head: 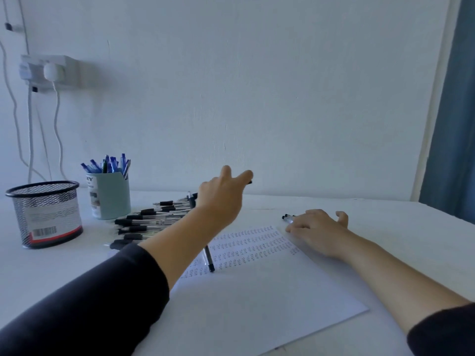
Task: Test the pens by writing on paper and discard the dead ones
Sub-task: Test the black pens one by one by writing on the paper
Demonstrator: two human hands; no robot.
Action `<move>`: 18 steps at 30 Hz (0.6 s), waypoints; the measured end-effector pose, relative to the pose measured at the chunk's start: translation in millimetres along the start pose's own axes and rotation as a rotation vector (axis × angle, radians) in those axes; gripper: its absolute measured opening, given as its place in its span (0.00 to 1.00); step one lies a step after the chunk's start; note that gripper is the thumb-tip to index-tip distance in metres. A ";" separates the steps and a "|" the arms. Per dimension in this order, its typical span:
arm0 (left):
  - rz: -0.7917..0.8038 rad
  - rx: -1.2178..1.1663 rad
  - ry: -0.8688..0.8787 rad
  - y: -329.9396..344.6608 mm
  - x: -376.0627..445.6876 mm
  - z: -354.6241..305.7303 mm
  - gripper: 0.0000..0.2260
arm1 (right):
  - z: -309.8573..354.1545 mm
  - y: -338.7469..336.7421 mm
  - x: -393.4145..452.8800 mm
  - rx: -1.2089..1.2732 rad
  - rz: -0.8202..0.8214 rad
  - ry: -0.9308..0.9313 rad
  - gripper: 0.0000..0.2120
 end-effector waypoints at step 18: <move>-0.204 0.054 0.351 -4.5 -11.2 -15.1 0.19 | -0.6 1.3 -2.3 0.022 0.019 -0.009 0.15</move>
Point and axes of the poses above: each hand's wrist, its own x-axis towards the middle knuckle, its own y-axis out of the palm, z = x × y, the point moved 6 cm from there along x, towards the middle knuckle, and after that the axes turned 9 degrees about -x, right-handed, at the moved point
